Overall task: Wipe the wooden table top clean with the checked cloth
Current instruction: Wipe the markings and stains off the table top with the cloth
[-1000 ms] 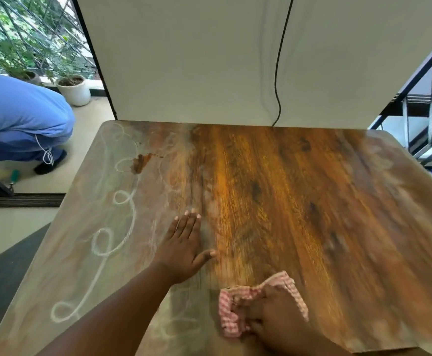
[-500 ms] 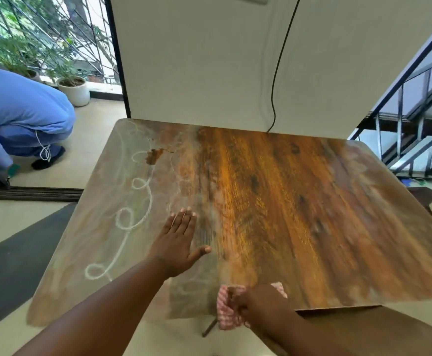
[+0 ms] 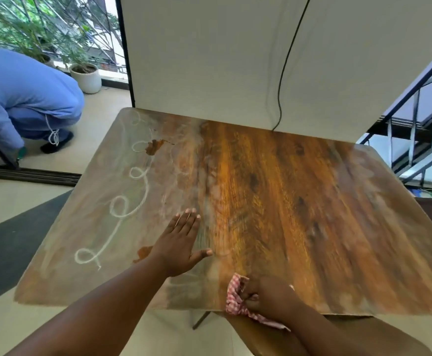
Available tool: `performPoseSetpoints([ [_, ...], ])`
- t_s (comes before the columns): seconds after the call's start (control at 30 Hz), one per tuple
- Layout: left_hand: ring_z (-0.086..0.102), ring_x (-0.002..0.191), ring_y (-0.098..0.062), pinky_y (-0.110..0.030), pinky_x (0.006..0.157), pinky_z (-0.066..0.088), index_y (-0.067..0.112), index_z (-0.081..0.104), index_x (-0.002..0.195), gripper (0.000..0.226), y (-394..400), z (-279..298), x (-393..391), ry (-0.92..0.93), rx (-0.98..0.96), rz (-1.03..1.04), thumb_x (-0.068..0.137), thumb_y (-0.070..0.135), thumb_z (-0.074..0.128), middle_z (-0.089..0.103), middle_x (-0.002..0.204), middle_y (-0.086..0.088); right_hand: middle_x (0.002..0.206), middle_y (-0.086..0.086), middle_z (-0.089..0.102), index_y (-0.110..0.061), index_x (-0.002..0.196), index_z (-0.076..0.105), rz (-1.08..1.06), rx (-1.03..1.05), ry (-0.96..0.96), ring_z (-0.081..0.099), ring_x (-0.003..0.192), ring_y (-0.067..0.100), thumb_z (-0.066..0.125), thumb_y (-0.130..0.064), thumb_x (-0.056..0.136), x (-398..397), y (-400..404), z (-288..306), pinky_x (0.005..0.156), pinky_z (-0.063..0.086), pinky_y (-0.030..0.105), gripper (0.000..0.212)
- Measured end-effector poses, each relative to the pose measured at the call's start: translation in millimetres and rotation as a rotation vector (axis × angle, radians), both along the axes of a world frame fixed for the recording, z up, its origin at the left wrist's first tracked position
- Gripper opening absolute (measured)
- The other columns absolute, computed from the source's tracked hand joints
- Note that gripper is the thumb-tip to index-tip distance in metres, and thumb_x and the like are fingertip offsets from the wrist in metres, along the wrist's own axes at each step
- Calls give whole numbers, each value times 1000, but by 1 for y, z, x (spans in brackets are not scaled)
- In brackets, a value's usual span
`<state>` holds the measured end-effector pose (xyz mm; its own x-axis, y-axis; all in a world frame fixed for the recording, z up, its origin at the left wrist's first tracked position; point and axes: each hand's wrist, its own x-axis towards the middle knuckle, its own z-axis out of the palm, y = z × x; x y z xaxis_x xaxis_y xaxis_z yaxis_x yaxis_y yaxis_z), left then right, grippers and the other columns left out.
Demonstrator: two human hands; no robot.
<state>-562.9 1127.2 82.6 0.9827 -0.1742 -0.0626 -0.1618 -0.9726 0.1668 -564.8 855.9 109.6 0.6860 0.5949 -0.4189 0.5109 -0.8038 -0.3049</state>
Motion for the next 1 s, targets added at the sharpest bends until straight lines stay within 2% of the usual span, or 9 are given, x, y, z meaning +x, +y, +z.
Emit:
performPoseSetpoints([
  [0.1,-27,140,-23,-35,110,-24,10,-15,145,95,-4,1,1,-9,45,30,80,79,-3,-17,155,-8,114,-13,64,-38,109,67,-86,69,-85,58,100,9,57,-39,85,14,3,3,79,41,24,26],
  [0.2,-26,141,-24,-37,111,-22,9,-11,148,96,-1,0,2,11,107,89,81,78,-6,-15,156,-10,130,-3,55,-23,122,61,-40,256,-144,53,114,15,47,-28,95,31,50,-9,94,39,28,31],
  [0.3,-28,139,-21,-36,109,-26,10,-11,149,99,3,2,-2,41,105,218,77,77,-11,-23,151,-5,110,8,64,-15,106,71,152,357,-76,57,91,16,51,-18,88,6,99,-22,82,48,31,27],
  [0.47,-31,138,-20,-36,110,-26,11,-12,148,103,16,6,-26,70,101,375,71,80,-18,-22,153,-6,103,4,66,-23,99,74,396,286,68,56,95,23,59,-17,78,1,59,-19,74,41,31,27],
  [0.63,-28,139,-20,-33,108,-28,11,-2,151,109,31,10,-64,94,88,547,67,75,-30,-13,158,-7,105,-3,64,-30,106,70,248,244,-91,60,94,20,56,-21,85,73,41,-22,72,40,27,27],
  [0.7,-28,138,-18,-28,103,-33,13,-5,151,104,35,12,-81,96,75,609,69,71,-30,-13,158,-6,104,0,65,-26,104,70,117,323,-227,60,92,21,53,-22,85,78,70,-22,71,39,28,26],
  [0.77,-28,138,-18,-29,105,-32,13,-7,150,99,38,12,-96,99,74,682,71,69,-29,-12,158,-5,103,-6,64,-23,101,72,113,437,-188,59,90,16,49,-26,79,61,101,-22,66,36,22,32],
  [0.9,-27,137,-17,-36,113,-21,11,-7,150,108,52,13,-120,127,92,778,64,71,-35,-11,159,-6,89,-10,63,-35,95,71,530,457,-78,57,73,21,52,-34,70,-3,106,-39,60,44,27,31],
  [1.0,-27,137,-16,-37,113,-20,10,-5,150,110,64,14,-126,120,83,816,64,71,-36,-9,159,-6,86,-15,62,-38,94,70,552,554,-127,57,71,16,55,-33,69,13,76,-55,61,44,24,29],
])
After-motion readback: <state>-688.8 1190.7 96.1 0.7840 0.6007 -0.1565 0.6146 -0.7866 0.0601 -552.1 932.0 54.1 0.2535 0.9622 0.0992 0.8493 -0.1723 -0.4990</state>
